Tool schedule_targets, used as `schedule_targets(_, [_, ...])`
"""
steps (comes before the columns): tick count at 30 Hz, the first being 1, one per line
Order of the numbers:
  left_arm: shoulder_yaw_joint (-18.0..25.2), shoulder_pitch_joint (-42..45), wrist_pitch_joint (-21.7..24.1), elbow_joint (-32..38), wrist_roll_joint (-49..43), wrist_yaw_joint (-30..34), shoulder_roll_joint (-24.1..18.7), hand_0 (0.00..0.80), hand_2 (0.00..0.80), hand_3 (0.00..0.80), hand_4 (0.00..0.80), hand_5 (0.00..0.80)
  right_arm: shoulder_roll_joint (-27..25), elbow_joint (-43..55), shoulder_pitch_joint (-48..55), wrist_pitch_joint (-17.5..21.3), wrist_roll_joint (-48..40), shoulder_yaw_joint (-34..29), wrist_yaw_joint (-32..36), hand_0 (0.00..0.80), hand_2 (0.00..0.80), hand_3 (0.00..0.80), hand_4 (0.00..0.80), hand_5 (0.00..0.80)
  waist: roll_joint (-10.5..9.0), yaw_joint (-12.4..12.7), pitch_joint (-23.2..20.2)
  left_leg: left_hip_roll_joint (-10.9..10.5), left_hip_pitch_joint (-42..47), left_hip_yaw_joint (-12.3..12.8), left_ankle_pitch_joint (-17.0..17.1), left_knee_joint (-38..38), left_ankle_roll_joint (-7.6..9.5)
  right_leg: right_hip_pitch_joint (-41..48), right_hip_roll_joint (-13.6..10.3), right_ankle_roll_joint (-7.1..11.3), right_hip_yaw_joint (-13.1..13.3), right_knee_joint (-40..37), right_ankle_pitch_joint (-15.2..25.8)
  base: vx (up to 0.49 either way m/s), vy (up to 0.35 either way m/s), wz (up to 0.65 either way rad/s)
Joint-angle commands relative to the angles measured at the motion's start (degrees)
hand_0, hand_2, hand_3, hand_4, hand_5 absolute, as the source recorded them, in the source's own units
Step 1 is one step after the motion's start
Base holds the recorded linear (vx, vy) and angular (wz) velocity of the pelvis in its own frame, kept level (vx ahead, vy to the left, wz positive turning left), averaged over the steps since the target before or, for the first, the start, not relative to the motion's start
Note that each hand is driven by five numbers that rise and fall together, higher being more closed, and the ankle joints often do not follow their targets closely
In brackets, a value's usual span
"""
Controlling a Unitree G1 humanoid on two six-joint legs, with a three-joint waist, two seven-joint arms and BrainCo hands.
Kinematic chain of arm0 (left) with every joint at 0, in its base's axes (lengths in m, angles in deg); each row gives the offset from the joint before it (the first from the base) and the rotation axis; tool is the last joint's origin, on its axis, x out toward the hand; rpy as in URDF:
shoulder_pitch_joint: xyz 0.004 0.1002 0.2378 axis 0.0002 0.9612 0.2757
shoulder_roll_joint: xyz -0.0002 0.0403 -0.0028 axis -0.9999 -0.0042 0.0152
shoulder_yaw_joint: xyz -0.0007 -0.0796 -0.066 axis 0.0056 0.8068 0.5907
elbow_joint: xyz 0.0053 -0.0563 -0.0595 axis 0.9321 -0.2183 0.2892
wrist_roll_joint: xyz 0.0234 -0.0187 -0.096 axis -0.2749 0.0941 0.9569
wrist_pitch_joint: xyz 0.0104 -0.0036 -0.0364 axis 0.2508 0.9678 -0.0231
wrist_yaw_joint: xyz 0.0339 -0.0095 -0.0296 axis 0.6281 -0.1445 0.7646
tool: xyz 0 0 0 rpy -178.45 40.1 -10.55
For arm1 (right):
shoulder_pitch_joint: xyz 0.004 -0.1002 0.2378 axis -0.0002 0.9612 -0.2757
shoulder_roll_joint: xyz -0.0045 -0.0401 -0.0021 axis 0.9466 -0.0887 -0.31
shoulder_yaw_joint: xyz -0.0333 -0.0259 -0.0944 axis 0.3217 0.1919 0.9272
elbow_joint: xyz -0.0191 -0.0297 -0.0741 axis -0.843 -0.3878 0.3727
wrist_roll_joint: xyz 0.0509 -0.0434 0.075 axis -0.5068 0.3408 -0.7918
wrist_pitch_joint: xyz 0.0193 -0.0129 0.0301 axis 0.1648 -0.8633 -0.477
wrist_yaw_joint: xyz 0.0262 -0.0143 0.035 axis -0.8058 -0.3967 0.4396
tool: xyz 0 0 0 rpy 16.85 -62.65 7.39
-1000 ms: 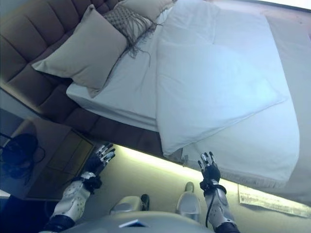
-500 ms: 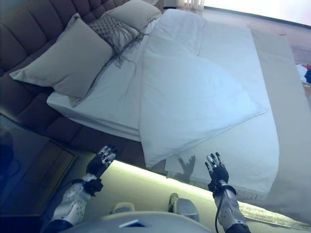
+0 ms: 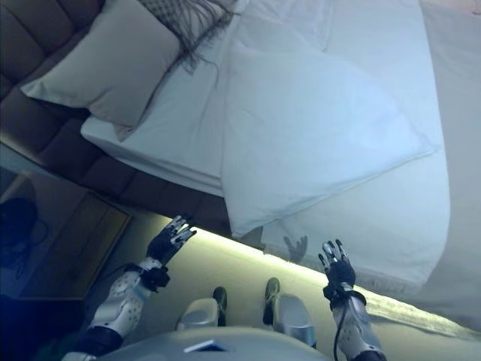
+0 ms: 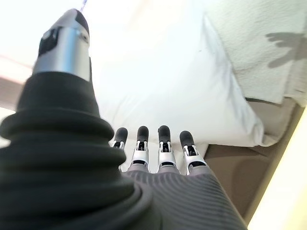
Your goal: Make the bed neatly
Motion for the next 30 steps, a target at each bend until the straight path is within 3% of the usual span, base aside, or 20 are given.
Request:
schedule_targets(1, [0.76,0.32,0.22,2.58,-1.31,1.34,-0.13,0.000,0.000,0.000,0.000,0.000,-0.21,4.14,1.43,2.09,-0.11,-0.77,1.21,0.000,0.000,0.000,0.000,0.000,2.48,1.58,-2.23,0.38,-8.90,-5.59,18.77,-16.01,-0.40,8.74,0.85,3.84,0.29,-7.31,1.29,0.357,0.120,-0.20])
schedule_targets(3, [0.84,0.28,0.53,1.52,-1.47,1.97,-0.08,0.000,0.000,0.000,0.000,0.000,0.18,3.88,1.26,2.29,-0.07,-0.39,0.97,0.000,0.000,0.000,0.000,0.000,2.51,1.93,-1.92,-0.21,-9.54,-5.54,17.97,-14.17,-0.05,9.58,0.23,4.14,0.64,-6.46,0.33,0.385,0.170,-0.24])
schedule_targets(4, [0.87,-0.09,0.81,0.62,-1.28,2.40,-0.17,0.000,0.000,0.000,0.000,0.000,0.73,3.44,1.03,2.82,0.44,0.11,0.45,0.000,0.000,0.000,0.000,0.000,2.30,1.95,-1.90,-1.11,-9.78,-4.85,15.29,-12.64,0.72,9.78,-0.99,4.83,0.71,-5.41,-0.24,0.408,0.227,-0.08])
schedule_targets(6, [1.07,-0.06,0.93,0.43,-1.43,2.09,-0.41,0.000,0.000,0.000,0.000,0.000,1.63,2.53,1.25,3.45,1.06,0.39,0.23,0.000,0.000,0.000,0.000,0.000,2.28,2.20,-2.07,-2.19,-9.54,-4.50,14.22,-12.23,1.50,9.76,-2.85,5.88,-0.02,-3.41,-0.91,0.422,0.256,-0.21])
schedule_targets(9, [1.46,0.36,0.81,2.03,-1.57,1.99,-1.44,0.000,0.000,0.000,0.000,0.000,3.08,4.44,2.64,1.98,2.93,-0.46,-0.47,0.000,0.000,0.000,0.000,0.000,1.11,2.97,-3.05,-5.22,-11.05,-3.87,11.58,-6.93,4.35,9.70,-7.60,8.41,-0.72,0.96,2.24,0.381,0.271,-0.52])
schedule_targets(10, [1.49,1.12,0.48,3.35,-1.71,1.34,-1.43,0.000,0.000,0.000,0.000,0.000,3.54,5.31,3.10,2.31,4.22,0.29,-0.84,0.000,0.000,0.000,0.000,0.000,1.05,3.49,-3.51,-6.20,-10.35,-3.65,10.65,-6.76,5.61,8.28,-9.78,8.60,-1.43,4.44,4.85,0.324,0.308,-0.43])
schedule_targets(12, [1.59,1.82,0.78,3.58,-2.43,1.07,-1.71,0.000,0.000,0.000,0.000,0.000,4.11,6.35,3.29,2.44,4.65,0.96,-1.11,0.000,0.000,0.000,0.000,0.000,1.49,3.85,-4.01,-7.20,-8.88,-3.12,9.93,-7.27,6.92,6.82,-11.73,8.31,-1.98,9.24,6.80,0.314,0.304,-0.45])
schedule_targets(18, [0.35,-0.07,1.68,2.35,-1.42,-3.09,-2.13,0.000,0.000,0.000,0.000,0.000,4.13,6.17,4.38,3.00,5.60,2.75,-1.03,0.000,0.000,0.000,0.000,0.000,1.56,3.37,-5.52,-9.77,-5.58,-2.98,7.62,-7.73,9.70,3.26,-14.03,7.63,-2.02,20.30,12.44,0.216,0.189,-0.06])
schedule_targets(21, [0.17,0.68,2.58,2.99,-1.26,-4.61,-2.28,0.000,0.000,0.000,0.000,0.000,3.48,5.61,2.99,3.30,4.73,2.96,-0.86,0.000,0.000,0.000,0.000,0.000,1.47,3.92,-5.23,-10.13,-4.53,-2.97,7.08,-7.79,9.53,1.48,-13.80,7.28,-3.75,13.93,12.49,0.121,0.009,-0.02])
schedule_targets(25, [0.05,0.98,4.02,3.50,-1.48,-5.61,-2.27,0.000,0.000,0.000,0.000,0.000,2.93,4.23,1.13,2.42,3.93,2.62,-0.69,0.000,0.000,0.000,0.000,0.000,1.41,2.87,-3.86,-8.84,-0.69,-1.48,5.75,-9.11,8.49,-4.07,-13.11,7.46,-5.36,3.72,14.06,0.092,-0.046,-0.18])
schedule_targets(30, [1.21,0.78,3.85,5.42,-2.26,-5.89,-2.69,0.000,0.000,0.000,0.000,0.000,3.39,0.89,-0.94,1.86,4.51,0.49,1.51,0.000,0.000,0.000,0.000,0.000,-0.23,2.47,-2.60,-7.42,1.58,-0.50,2.87,-9.85,7.69,-5.47,-13.16,9.82,-4.70,-4.68,17.14,0.080,-0.125,0.07])
